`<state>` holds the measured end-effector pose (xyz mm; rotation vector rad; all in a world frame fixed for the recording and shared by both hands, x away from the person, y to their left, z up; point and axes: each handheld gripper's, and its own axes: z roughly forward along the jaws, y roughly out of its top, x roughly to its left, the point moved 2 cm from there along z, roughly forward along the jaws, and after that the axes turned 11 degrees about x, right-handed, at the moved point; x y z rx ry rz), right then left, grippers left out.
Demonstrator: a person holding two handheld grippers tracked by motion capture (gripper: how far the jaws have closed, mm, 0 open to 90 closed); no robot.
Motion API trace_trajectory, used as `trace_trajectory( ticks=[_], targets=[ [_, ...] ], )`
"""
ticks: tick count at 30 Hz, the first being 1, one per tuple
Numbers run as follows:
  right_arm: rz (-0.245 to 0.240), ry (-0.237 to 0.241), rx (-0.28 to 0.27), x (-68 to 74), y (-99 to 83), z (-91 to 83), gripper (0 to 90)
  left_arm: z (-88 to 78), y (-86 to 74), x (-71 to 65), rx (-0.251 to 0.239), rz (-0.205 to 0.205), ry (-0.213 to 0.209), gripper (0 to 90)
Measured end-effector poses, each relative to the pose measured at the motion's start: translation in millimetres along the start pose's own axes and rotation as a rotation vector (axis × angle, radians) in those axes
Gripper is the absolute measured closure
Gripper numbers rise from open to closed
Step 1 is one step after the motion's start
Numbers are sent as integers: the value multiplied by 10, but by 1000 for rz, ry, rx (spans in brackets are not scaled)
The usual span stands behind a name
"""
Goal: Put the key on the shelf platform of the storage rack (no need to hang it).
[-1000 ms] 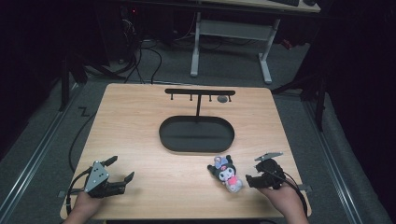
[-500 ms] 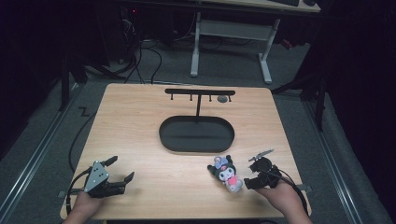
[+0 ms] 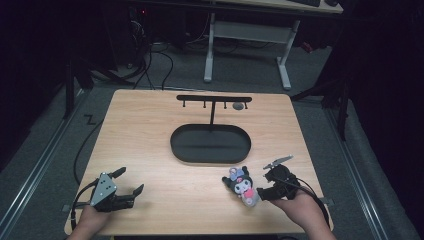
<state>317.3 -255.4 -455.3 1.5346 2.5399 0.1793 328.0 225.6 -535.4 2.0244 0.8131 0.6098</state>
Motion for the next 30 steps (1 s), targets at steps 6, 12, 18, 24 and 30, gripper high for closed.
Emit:
trace_trajectory(
  ticks=[6,12,18,24,30],
  targets=[
    [-35,8,-15,133,30,-49,280,-1,0,1,0,-2,-1,154],
    [-65,32,-10,279,73,7,278,-1,0,3,1,-1,-2,154],
    [-72,44,11,352,73,108,266,0,0,3,1,-2,-3,154],
    [-58,66,28,391,55,251,241,0,0,3,1,-2,-2,154],
    [-63,65,43,411,40,333,241,0,0,3,1,-2,-2,154]
  ],
)
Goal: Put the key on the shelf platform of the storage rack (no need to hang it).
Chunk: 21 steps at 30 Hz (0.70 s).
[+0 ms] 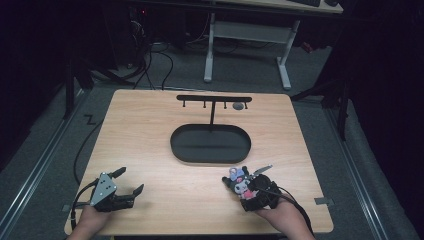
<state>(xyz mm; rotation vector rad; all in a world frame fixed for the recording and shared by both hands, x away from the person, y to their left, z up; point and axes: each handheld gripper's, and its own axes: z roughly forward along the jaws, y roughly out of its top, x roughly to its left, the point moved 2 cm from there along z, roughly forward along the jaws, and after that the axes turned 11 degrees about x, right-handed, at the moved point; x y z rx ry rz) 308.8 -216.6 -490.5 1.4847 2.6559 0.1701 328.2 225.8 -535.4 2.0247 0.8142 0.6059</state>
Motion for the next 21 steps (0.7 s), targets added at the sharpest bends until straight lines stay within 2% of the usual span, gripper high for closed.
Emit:
trace_trajectory(
  ticks=[13,21],
  targets=[
    [3,-1,17,12,2,138,270,-1,0,1,0,0,-1,154],
    [-7,-9,-4,12,6,112,437,-1,0,3,2,0,-2,154]
  ],
)
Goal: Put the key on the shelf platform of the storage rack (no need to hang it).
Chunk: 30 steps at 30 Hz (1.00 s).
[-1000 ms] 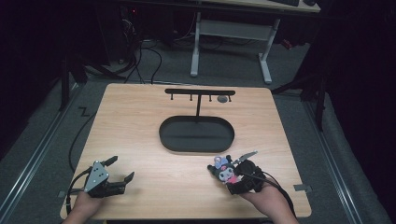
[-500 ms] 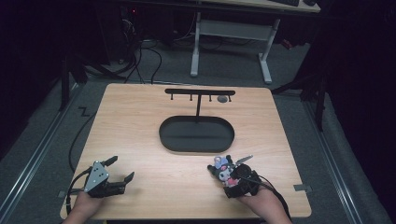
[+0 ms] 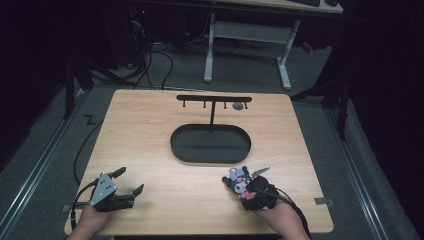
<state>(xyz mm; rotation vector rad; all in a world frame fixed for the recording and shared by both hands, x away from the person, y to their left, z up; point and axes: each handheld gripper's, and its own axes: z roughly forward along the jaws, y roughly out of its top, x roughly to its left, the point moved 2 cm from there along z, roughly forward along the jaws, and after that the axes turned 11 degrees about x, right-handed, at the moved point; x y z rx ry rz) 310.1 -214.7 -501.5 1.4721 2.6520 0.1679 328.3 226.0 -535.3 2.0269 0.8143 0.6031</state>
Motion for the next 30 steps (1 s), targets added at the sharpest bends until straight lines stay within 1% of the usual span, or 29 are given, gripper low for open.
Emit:
trace_trajectory(
  ticks=[4,16,17,18,19,20,21,22,23,30],
  targets=[
    [6,-14,1,6,3,-12,461,1,0,0,-1,0,1,154],
    [-2,-4,-7,31,16,-49,478,2,0,-2,-2,0,1,154],
    [2,-3,-12,32,18,-58,478,2,0,-2,-2,1,1,154],
    [17,0,-11,37,18,-74,478,2,0,-2,-2,1,1,154],
    [2,-6,-18,22,23,-82,478,1,0,-2,-2,1,1,154],
    [-3,-6,-29,6,32,-108,478,2,0,-2,-2,0,1,154],
    [-3,-6,-29,6,32,-108,478,1,0,-1,-2,0,1,154],
    [9,-8,-26,7,33,-123,478,2,0,-1,-2,0,1,154],
    [2,-12,-27,-1,38,-133,478,1,0,-1,-2,0,1,154],
    [-4,-26,-34,-23,62,-217,478,2,0,-2,-2,0,1,154]
  ],
)
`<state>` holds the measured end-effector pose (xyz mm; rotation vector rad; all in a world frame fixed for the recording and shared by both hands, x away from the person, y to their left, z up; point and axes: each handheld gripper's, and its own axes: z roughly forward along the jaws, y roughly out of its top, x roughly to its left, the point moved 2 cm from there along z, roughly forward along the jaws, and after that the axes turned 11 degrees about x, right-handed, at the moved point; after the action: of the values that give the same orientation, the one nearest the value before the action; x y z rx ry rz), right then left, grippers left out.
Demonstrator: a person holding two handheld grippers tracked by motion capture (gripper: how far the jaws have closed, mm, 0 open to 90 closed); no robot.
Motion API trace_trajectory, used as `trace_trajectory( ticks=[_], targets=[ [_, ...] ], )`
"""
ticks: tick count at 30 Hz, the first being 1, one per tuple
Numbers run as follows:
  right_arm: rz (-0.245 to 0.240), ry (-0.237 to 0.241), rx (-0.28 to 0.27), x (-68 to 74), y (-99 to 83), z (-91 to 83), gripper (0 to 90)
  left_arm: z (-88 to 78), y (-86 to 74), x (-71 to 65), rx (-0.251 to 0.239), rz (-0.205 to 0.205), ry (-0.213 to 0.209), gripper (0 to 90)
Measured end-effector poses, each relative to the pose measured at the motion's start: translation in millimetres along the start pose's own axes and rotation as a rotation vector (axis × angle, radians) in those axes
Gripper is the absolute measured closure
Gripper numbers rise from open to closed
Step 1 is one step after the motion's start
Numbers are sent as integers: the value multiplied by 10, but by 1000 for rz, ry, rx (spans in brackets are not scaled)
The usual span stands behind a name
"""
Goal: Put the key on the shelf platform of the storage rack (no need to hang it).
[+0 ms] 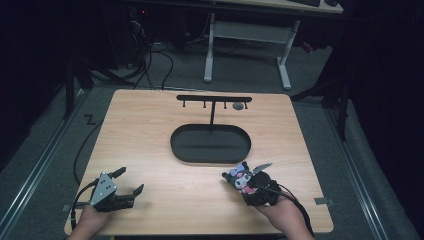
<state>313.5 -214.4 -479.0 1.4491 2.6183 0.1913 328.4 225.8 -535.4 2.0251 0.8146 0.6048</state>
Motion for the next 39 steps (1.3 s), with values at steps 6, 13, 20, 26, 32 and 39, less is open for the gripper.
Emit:
trace_trajectory(
  ticks=[6,13,20,26,32,39],
  targets=[
    [8,-1,-5,-32,41,-21,478,-1,0,0,0,0,0,154],
    [12,-3,-4,-60,91,-34,478,-1,0,0,0,0,0,154],
    [14,0,-17,-83,144,-72,478,0,1,0,1,-1,1,154],
    [15,3,-24,-106,198,-107,478,0,1,1,2,-1,0,154],
    [13,5,-37,-125,282,-168,478,0,1,1,2,-1,0,154],
    [16,4,-55,-135,342,-254,479,1,1,1,2,-1,0,154]
  ],
)
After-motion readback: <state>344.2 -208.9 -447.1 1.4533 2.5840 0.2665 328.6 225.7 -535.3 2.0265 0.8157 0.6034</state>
